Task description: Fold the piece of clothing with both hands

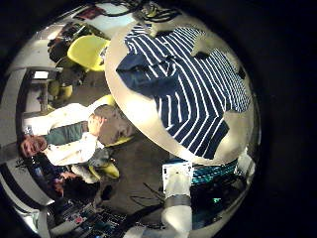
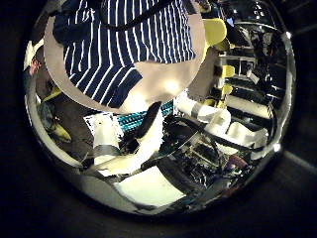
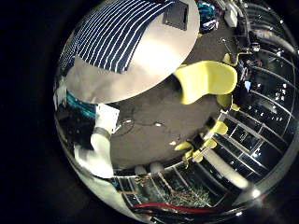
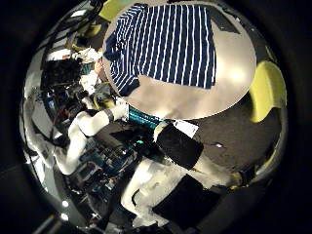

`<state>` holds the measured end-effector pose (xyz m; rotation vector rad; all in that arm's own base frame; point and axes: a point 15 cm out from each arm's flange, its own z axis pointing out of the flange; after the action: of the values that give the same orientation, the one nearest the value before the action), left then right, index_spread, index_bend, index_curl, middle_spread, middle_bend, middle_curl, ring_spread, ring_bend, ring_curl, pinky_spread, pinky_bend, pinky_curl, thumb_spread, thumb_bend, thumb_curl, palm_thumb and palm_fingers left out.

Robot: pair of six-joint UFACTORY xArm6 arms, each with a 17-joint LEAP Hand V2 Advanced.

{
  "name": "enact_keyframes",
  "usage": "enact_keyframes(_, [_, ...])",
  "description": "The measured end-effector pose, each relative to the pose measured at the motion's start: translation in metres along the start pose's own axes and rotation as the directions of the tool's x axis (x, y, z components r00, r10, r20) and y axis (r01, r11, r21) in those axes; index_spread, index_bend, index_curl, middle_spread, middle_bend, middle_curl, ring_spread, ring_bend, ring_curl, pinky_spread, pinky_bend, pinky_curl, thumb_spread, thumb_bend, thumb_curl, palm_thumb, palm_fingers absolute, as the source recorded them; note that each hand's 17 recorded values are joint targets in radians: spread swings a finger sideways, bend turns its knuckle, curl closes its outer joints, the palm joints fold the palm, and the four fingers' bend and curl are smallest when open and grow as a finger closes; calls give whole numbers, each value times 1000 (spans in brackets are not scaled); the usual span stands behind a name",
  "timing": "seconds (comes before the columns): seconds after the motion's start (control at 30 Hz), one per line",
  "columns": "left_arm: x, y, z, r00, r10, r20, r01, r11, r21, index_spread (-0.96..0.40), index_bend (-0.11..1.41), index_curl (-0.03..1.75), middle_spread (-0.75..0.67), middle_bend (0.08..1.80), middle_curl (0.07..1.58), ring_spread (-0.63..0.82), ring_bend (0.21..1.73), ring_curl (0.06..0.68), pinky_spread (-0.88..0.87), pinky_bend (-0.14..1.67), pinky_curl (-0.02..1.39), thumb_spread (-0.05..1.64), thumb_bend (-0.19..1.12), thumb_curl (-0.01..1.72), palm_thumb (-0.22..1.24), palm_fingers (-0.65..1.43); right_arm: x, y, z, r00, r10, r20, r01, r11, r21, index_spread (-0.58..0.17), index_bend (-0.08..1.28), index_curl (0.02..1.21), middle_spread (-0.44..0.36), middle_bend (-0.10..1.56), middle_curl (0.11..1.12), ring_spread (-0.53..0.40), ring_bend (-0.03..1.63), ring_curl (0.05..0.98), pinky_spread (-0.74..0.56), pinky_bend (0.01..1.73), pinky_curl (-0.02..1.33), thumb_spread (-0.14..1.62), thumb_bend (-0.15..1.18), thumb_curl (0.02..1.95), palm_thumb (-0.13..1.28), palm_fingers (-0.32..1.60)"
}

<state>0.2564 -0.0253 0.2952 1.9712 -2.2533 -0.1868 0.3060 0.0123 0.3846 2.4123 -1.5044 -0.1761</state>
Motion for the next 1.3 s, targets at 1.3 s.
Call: enact_keyframes(1.3, [16,-7,113,936,253,246,-215,961,-173,84,150,345,274,192,371,378,764,186,408,490,326,859,-35,304,83,45,20,-9,28,997,67,49,-62,994,-93,-341,179,354,-35,229,377,77,502,206,384,318,227,1322,-14,281,470,403])
